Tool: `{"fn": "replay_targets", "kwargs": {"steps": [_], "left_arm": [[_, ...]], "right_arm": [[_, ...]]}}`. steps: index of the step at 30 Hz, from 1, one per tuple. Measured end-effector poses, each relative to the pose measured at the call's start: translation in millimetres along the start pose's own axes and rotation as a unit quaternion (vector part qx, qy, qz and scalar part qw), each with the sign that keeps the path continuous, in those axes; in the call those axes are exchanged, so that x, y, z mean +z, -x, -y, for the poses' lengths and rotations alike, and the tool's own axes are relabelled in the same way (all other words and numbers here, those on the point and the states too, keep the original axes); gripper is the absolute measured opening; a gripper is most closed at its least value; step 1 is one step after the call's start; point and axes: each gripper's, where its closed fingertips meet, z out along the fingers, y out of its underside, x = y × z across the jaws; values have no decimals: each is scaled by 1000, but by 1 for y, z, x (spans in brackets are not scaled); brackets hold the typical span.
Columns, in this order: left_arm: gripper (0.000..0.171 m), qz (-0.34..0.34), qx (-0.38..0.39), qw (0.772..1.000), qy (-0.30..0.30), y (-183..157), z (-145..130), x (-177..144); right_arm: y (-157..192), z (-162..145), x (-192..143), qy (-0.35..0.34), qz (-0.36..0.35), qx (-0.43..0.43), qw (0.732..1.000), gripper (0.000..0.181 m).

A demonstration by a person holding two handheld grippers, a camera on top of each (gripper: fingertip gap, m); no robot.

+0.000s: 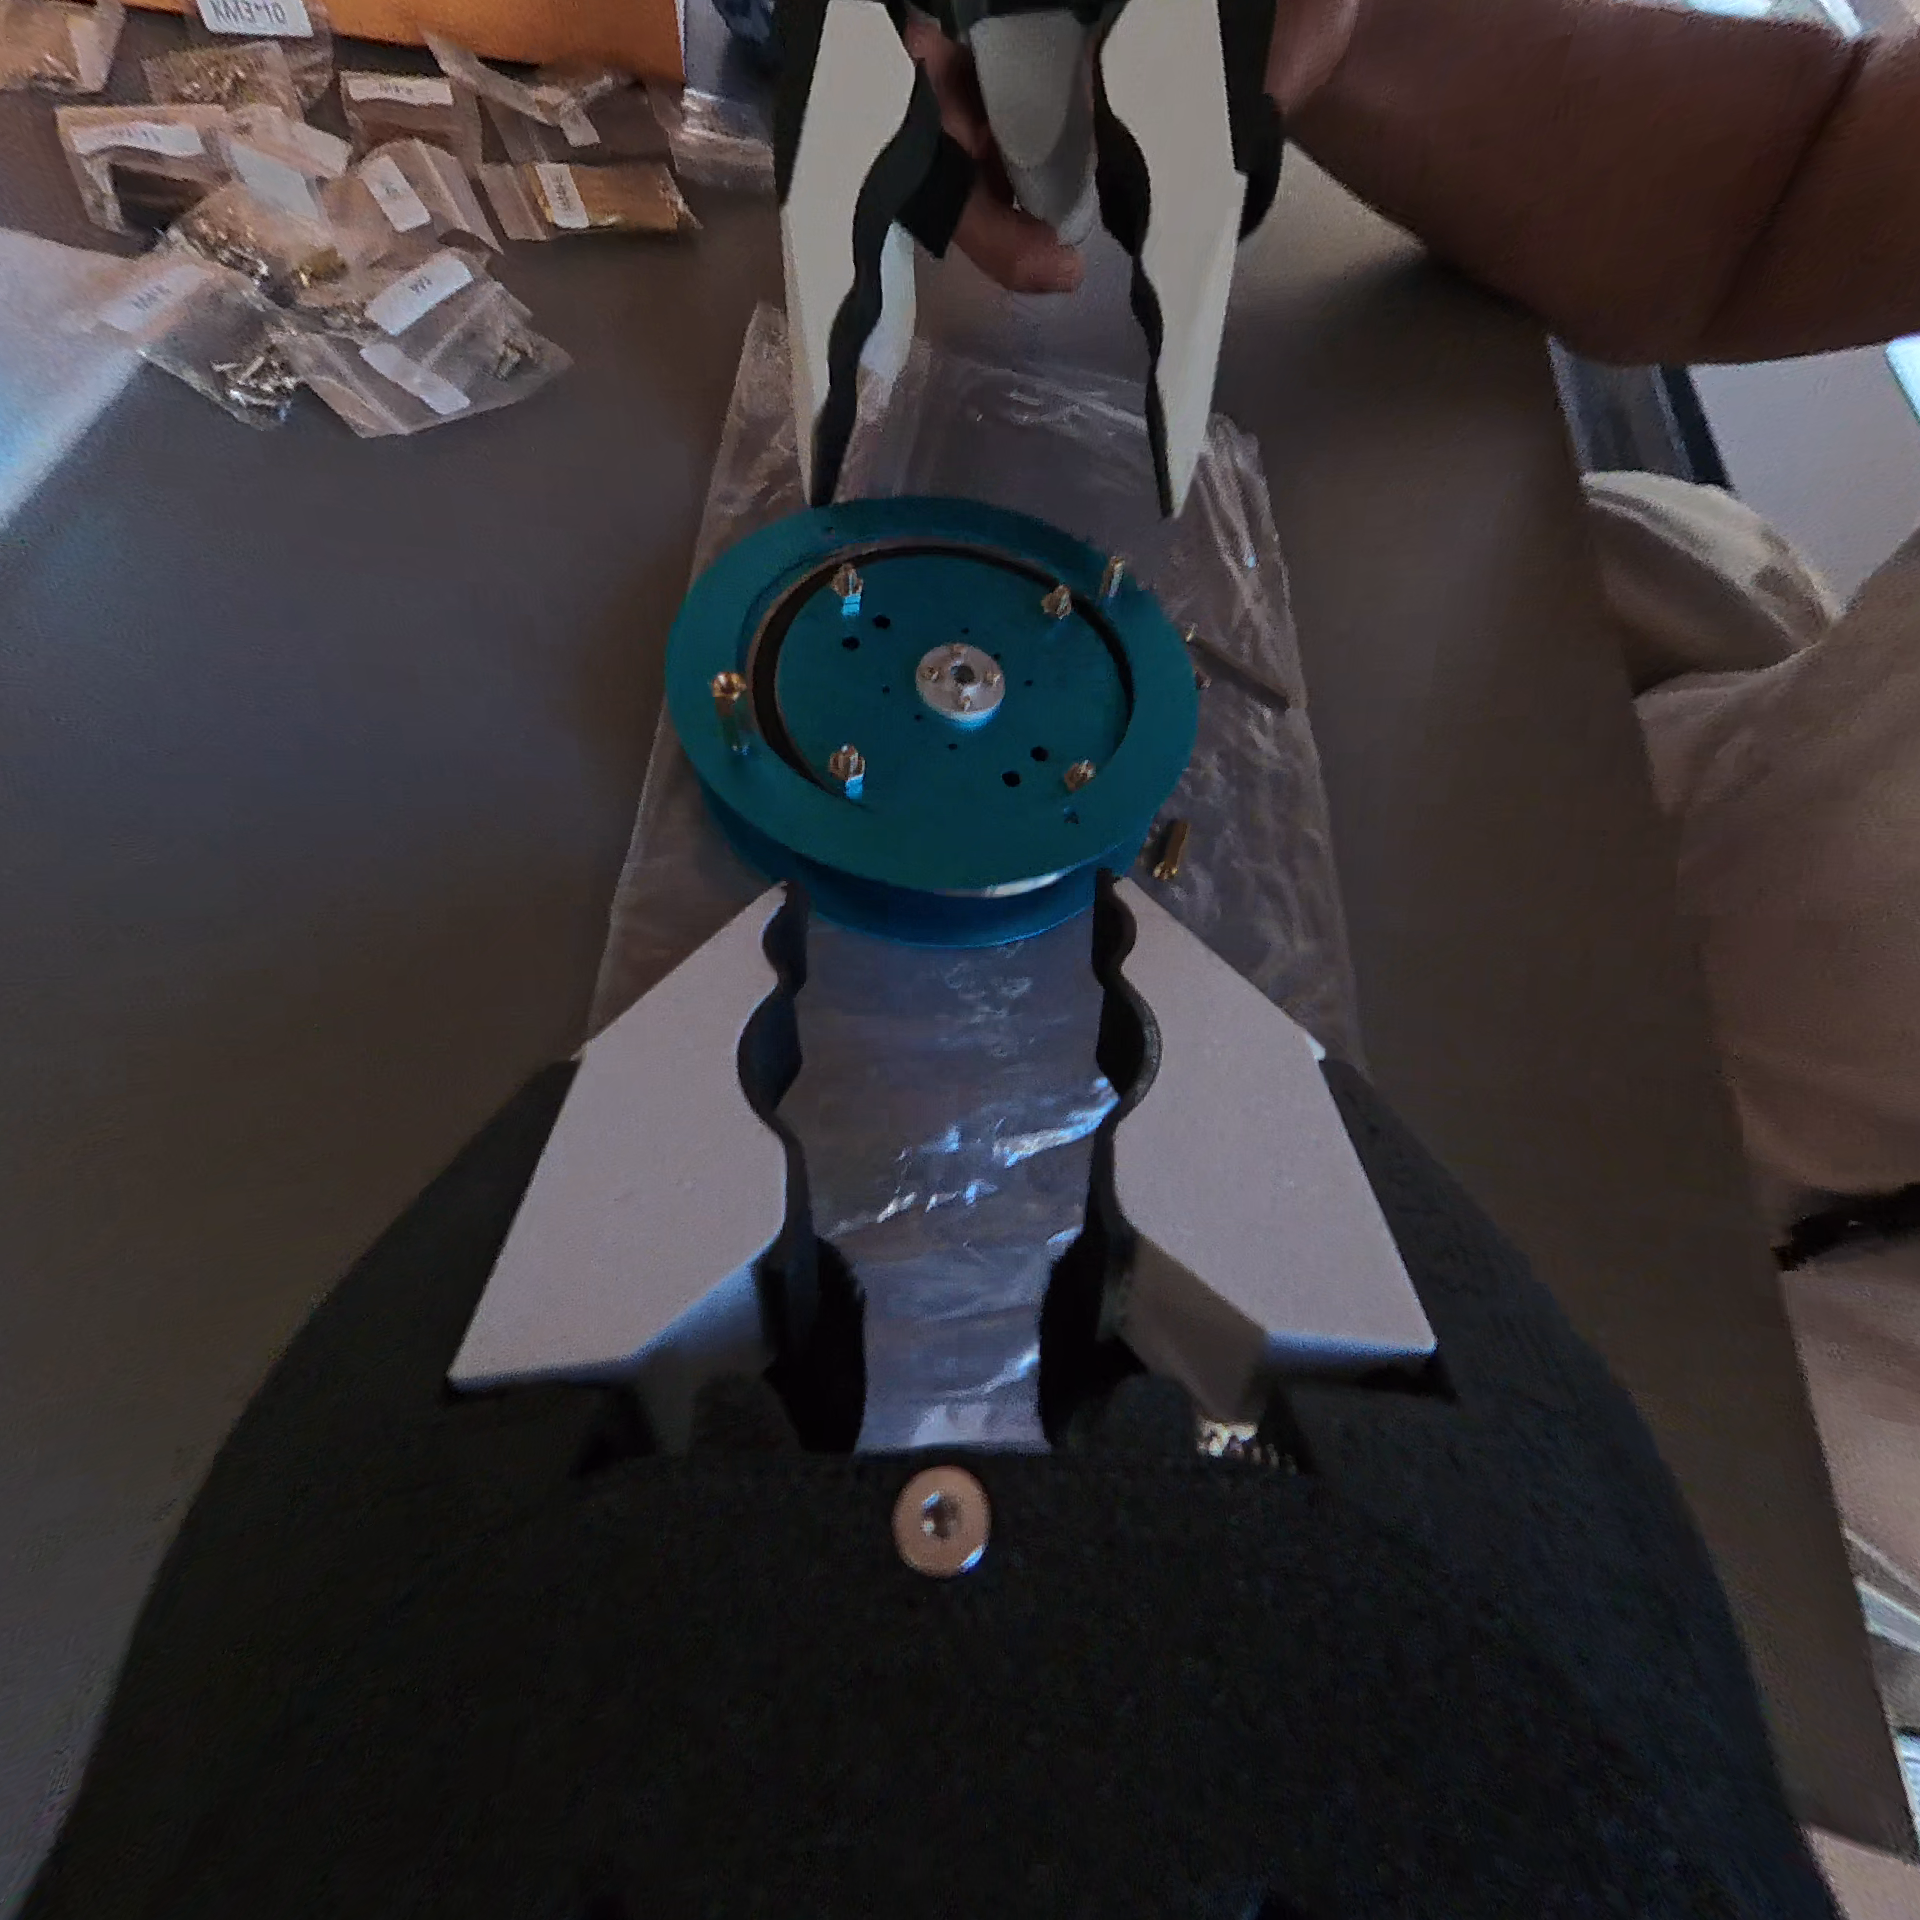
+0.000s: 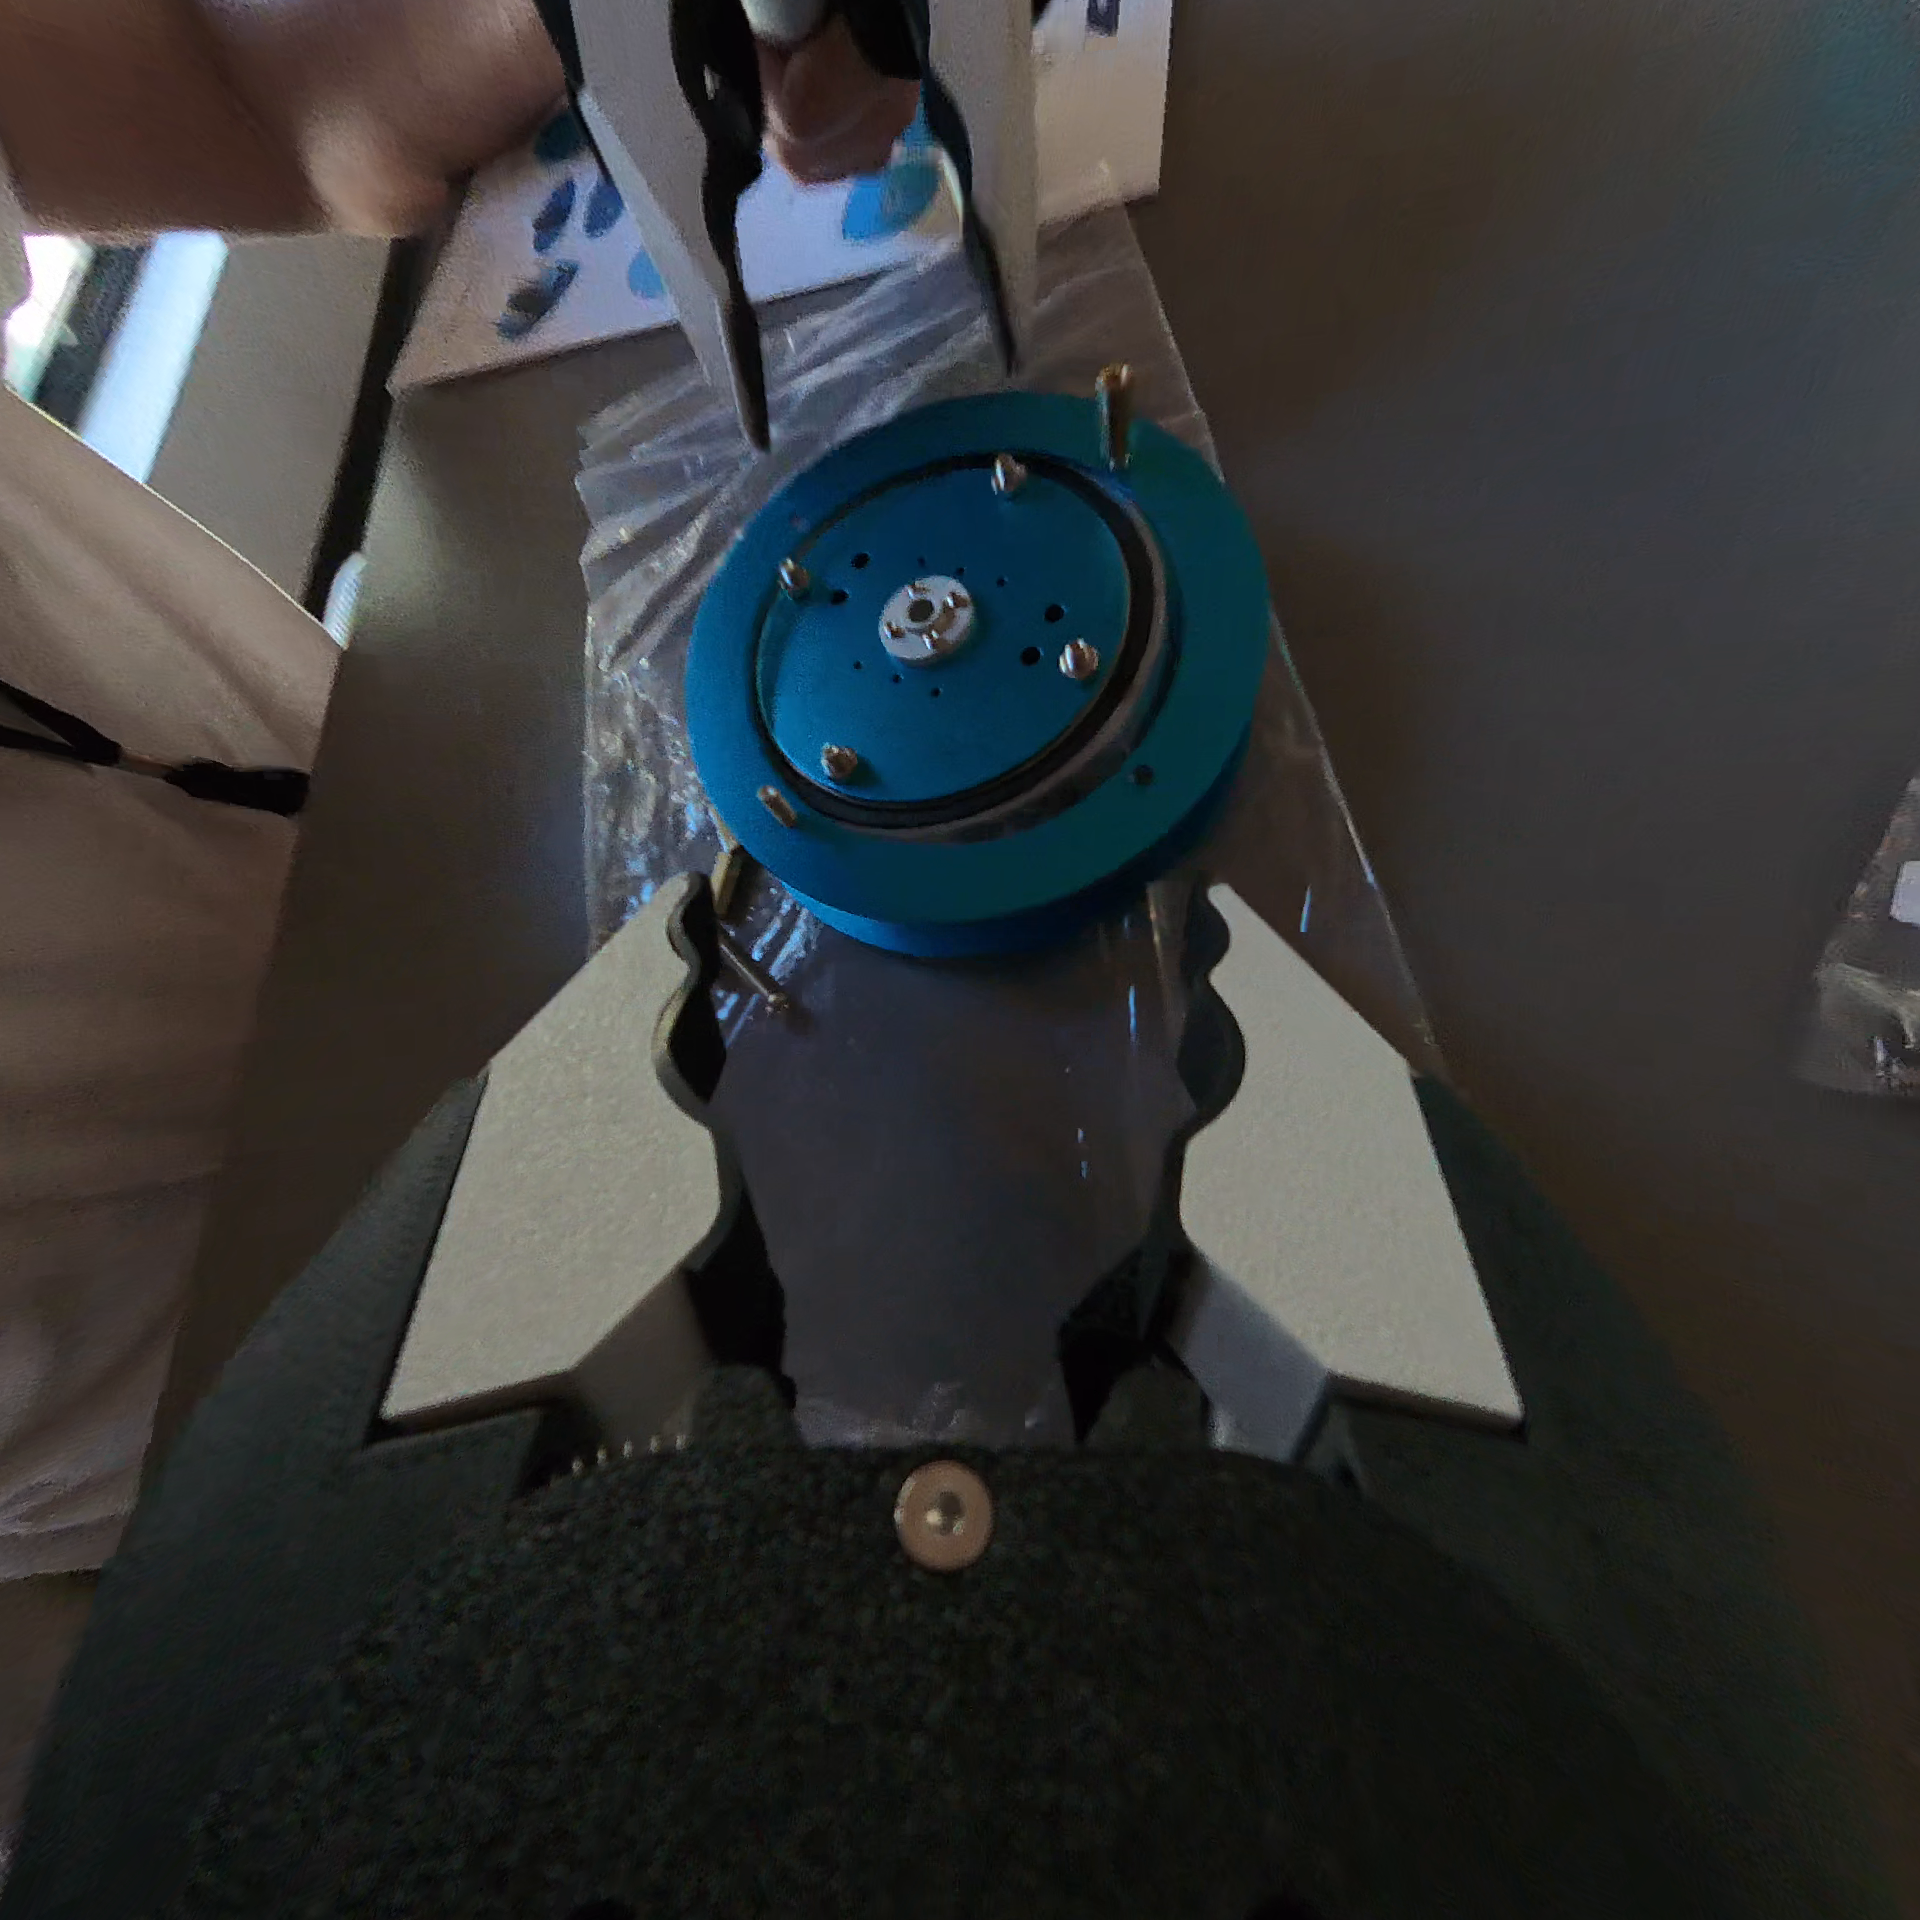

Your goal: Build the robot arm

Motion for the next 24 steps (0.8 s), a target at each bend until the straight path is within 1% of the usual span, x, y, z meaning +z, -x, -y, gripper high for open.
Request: {"fn": "replay_targets", "kwargs": {"steps": [2, 3, 5, 6, 8, 10, 13, 15, 17, 19, 22, 24], "left_arm": [[55, 11, -19, 1000, -10, 7, 5, -1], [54, 23, -31, 999, -16, 14, 7, -3], [50, 9, -58, 998, -38, 18, 12, -6], [45, 0, -72, 996, -47, 19, 13, -6], [40, -17, -89, 995, -46, 19, 10, -2], [39, -19, -96, 995, -29, 20, 2, 4], [37, -40, -108, 993, -24, 15, 1, 8], [34, -37, -108, 993, -12, 15, -2, 10], [32, -42, -106, 993, -4, 12, -4, 10], [28, -56, -108, 993, 4, 7, -5, 10], [27, -67, -125, 990, 1, 6, -5, 8], [28, -66, -123, 990, 10, 6, -9, 7]], "right_arm": [[6, 11, -9, -52, 21, 19, 998, 83], [5, 10, -12, -62, 22, 31, 997, 83], [5, 4, -16, -62, 24, 46, 997, 78], [7, 6, -17, -77, 34, 55, 995, 75], [13, 17, -17, -113, 70, 84, 988, 74], [15, 18, -14, -106, 93, 108, 984, 74], [8, 15, -13, -102, 85, 113, 985, 69], [-1, 11, -14, -97, 78, 137, 983, 68], [0, 8, -12, -93, 95, 161, 978, 68], [9, 15, -11, -103, 117, 160, 975, 63], [14, 18, -11, -95, 114, 142, 979, 57], [14, 17, -9, -90, 110, 141, 980, 59]]}}
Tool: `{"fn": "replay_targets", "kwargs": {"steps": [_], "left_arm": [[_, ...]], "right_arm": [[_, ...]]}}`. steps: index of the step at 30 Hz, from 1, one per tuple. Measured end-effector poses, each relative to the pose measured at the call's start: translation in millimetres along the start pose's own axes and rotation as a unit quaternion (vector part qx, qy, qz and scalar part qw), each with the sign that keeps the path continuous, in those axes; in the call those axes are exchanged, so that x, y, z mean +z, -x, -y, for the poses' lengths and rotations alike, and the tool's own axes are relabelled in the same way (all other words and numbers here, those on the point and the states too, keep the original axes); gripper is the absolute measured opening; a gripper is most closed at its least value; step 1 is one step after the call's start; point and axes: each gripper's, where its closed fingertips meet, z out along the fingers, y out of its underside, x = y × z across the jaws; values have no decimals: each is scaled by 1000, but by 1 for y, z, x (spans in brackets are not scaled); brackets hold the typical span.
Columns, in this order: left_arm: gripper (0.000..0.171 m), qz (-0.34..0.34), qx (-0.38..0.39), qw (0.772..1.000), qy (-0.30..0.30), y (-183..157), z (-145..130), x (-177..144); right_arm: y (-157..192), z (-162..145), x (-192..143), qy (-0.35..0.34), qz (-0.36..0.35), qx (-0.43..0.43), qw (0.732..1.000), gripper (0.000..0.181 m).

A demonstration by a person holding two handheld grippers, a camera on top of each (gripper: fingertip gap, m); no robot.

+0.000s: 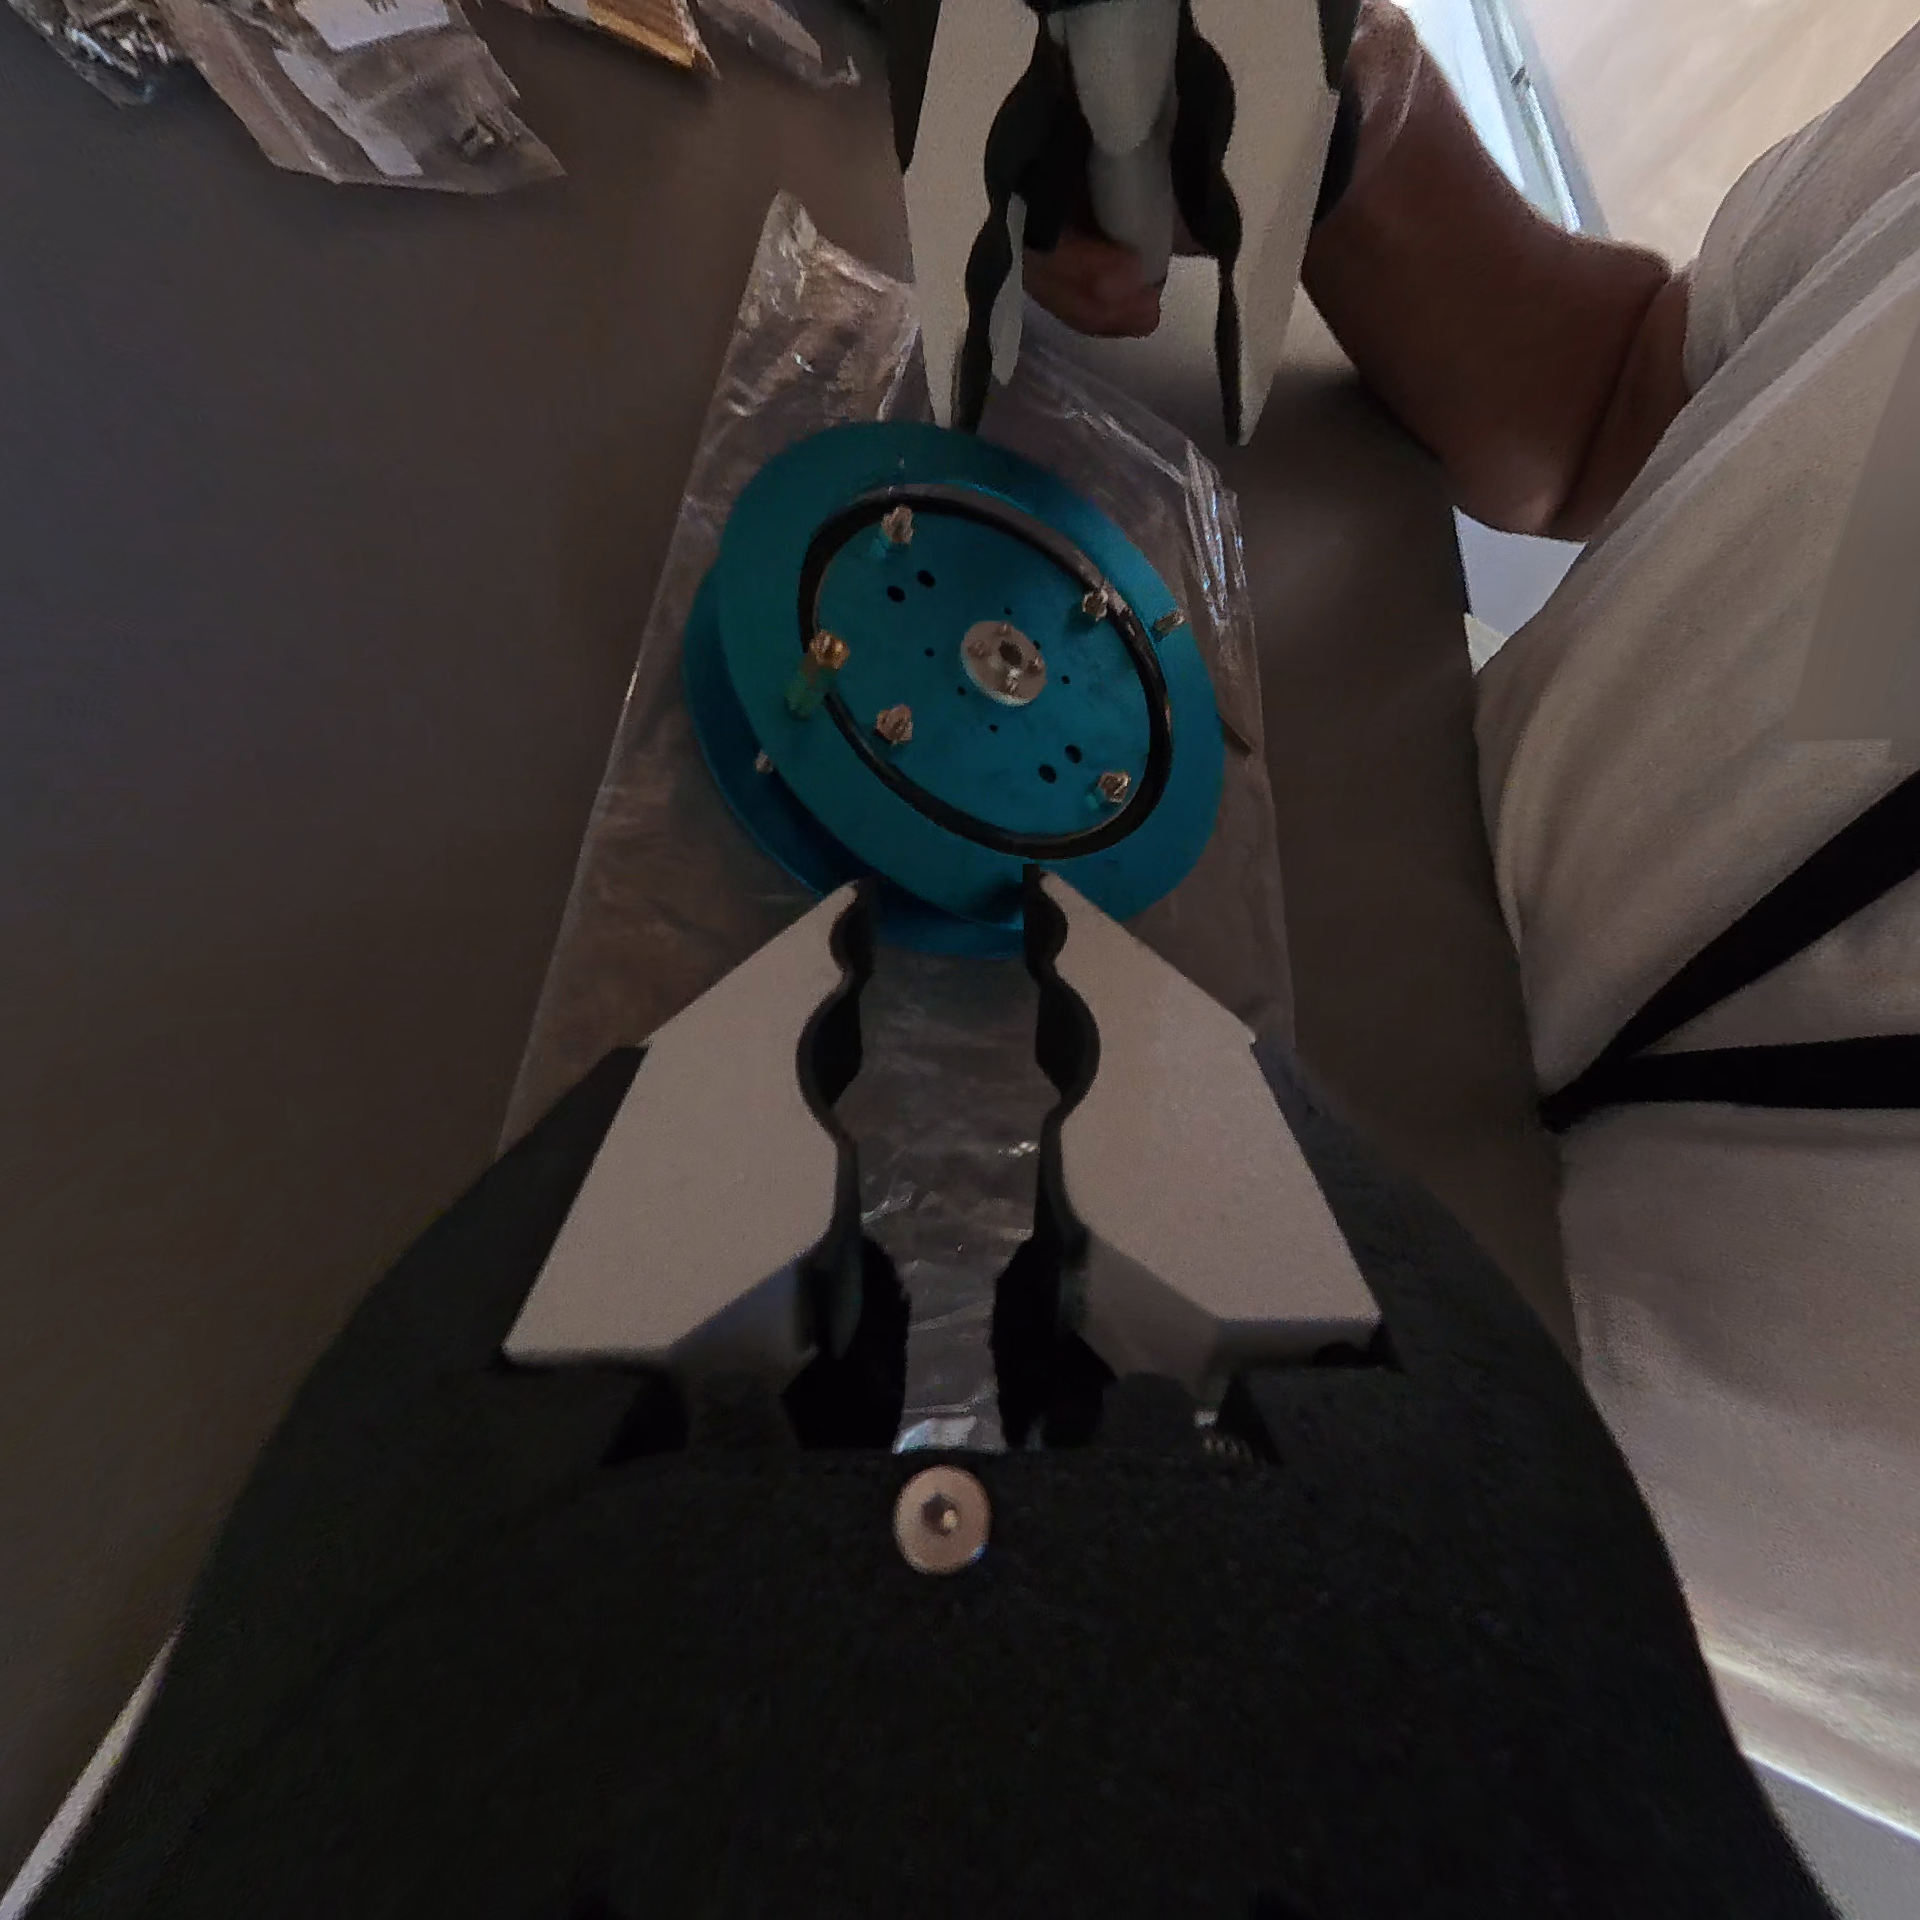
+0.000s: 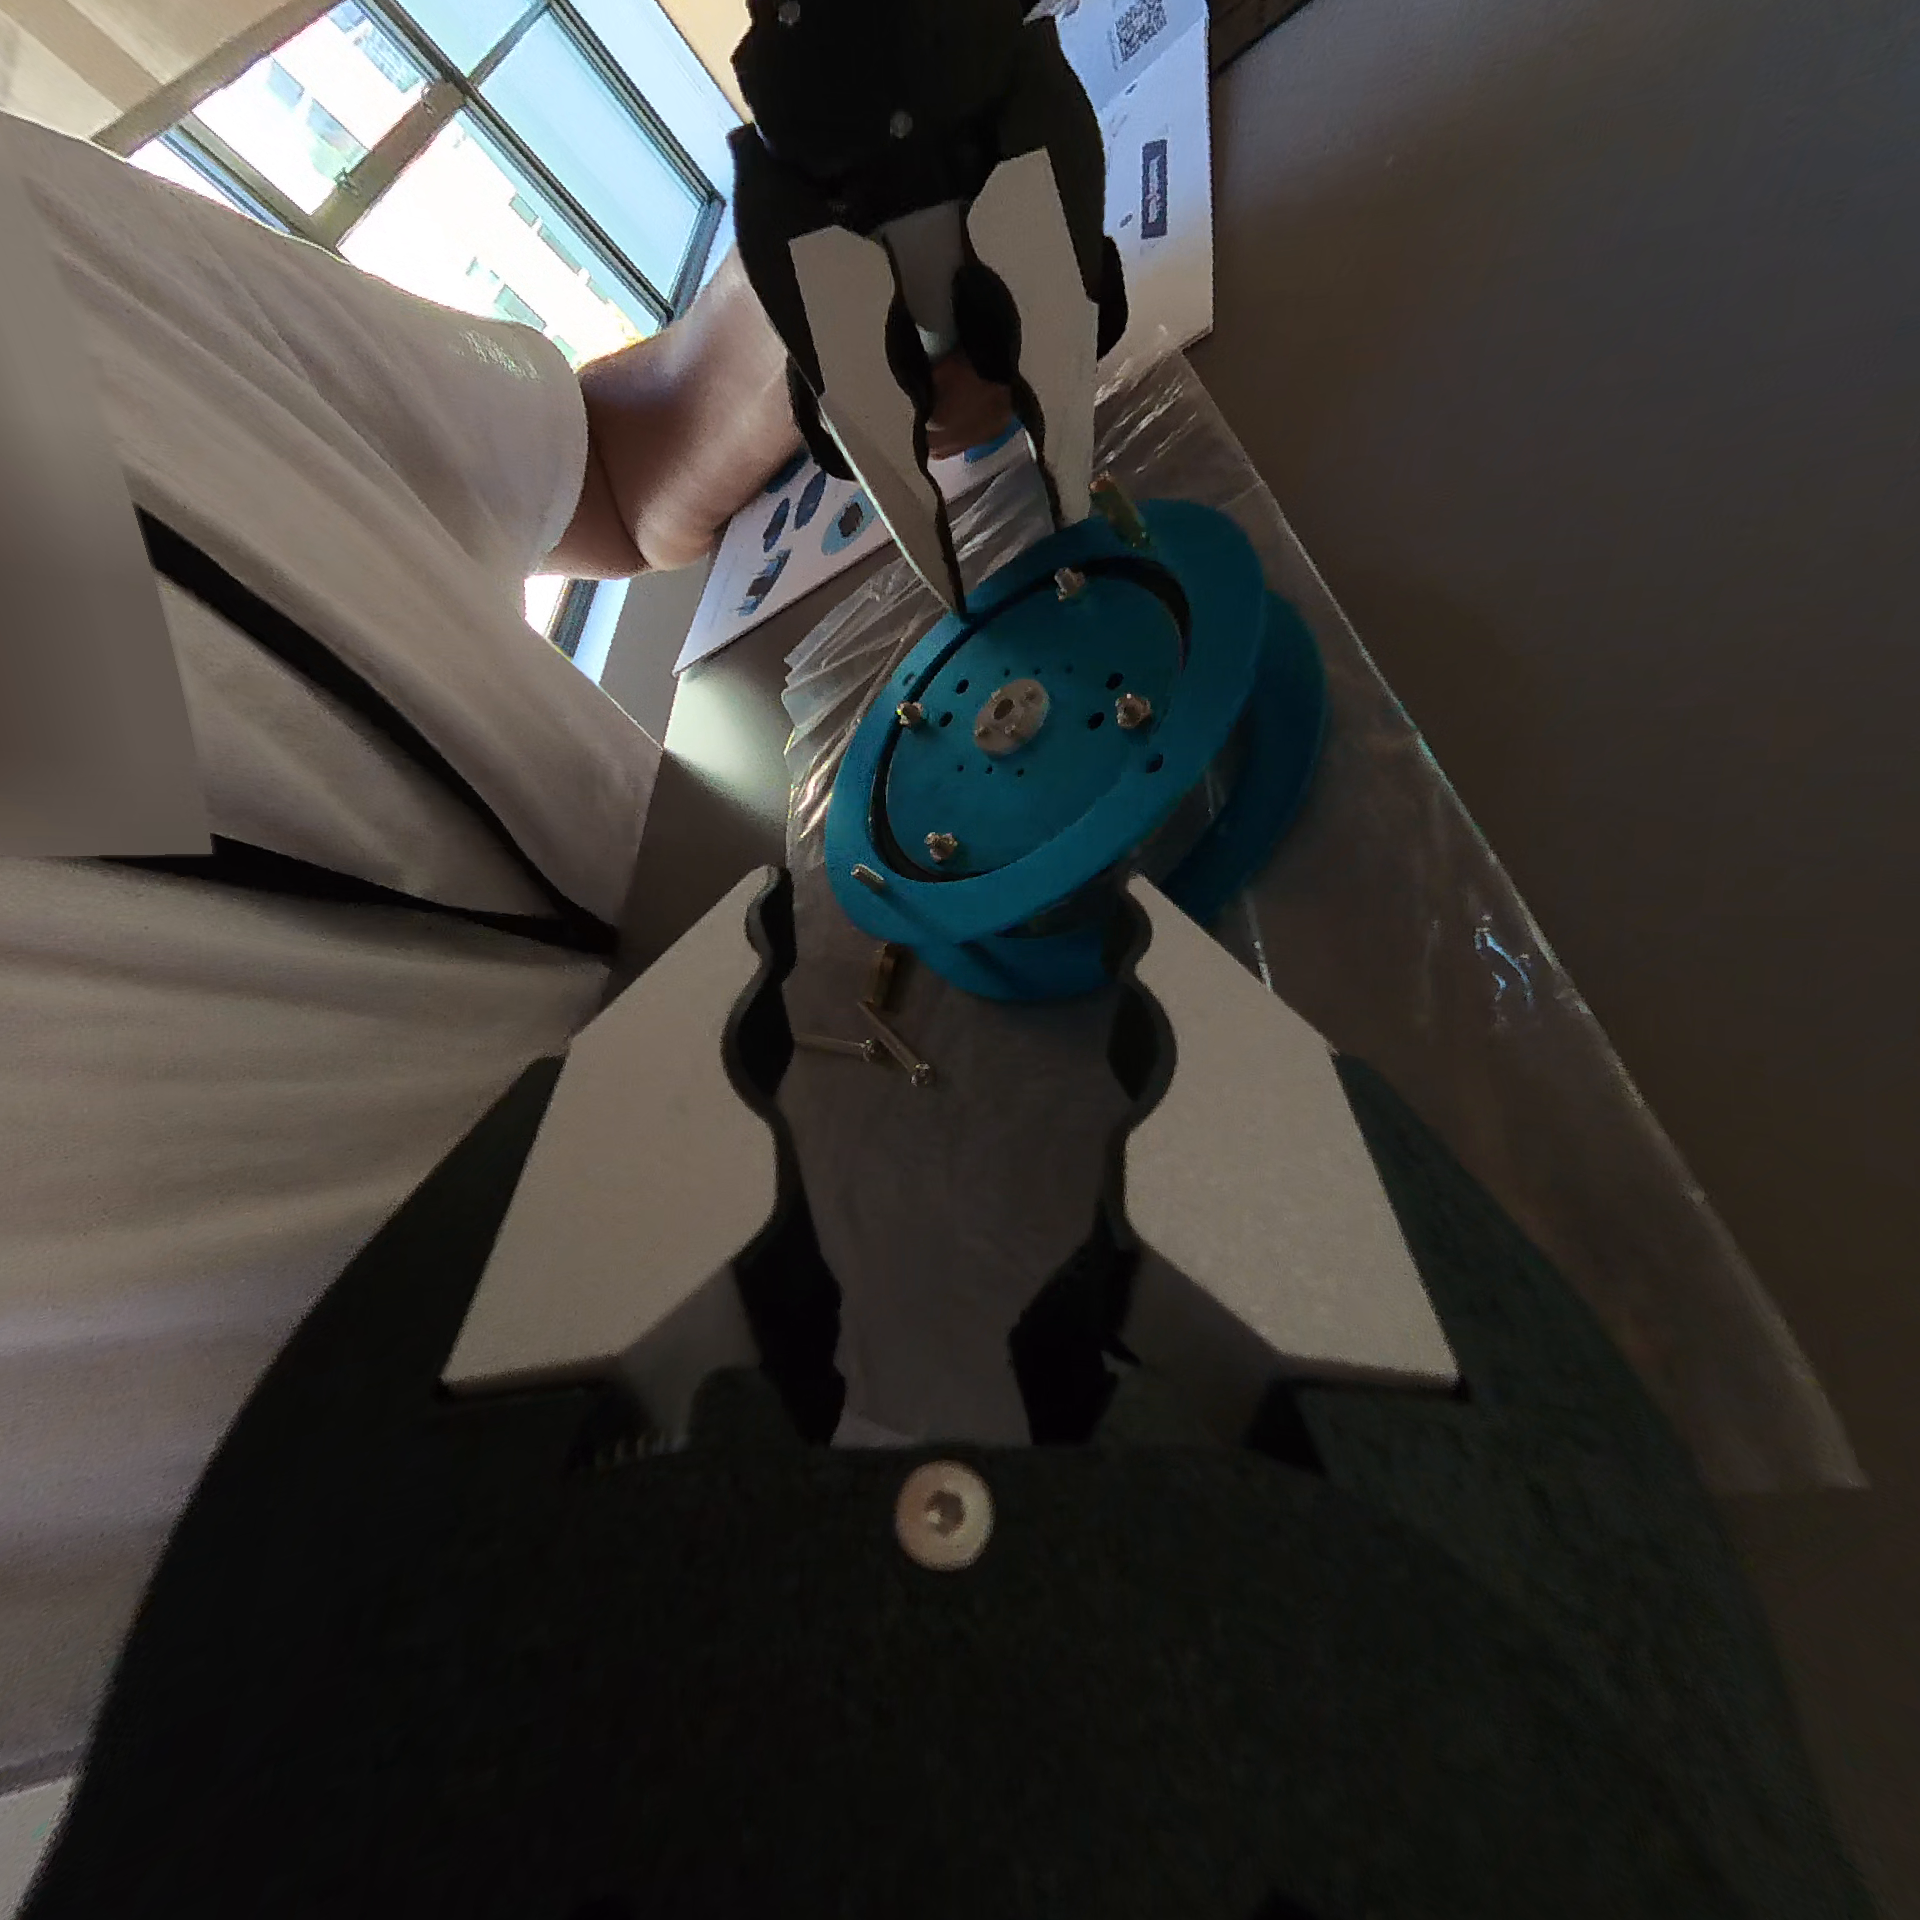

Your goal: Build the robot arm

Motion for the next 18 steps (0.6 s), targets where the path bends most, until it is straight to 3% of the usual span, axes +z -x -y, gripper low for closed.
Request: {"fn": "replay_targets", "kwargs": {"steps": [8, 18], "left_arm": [[28, 12, -6, 1000, -9, 3, 4, -2], [28, 8, -5, 1000, 2, 3, 0, -4]], "right_arm": [[-15, -2, -5, 2, -46, -3, 999, 55], [-8, -4, 3, 1, -22, 6, 1000, 52]]}}
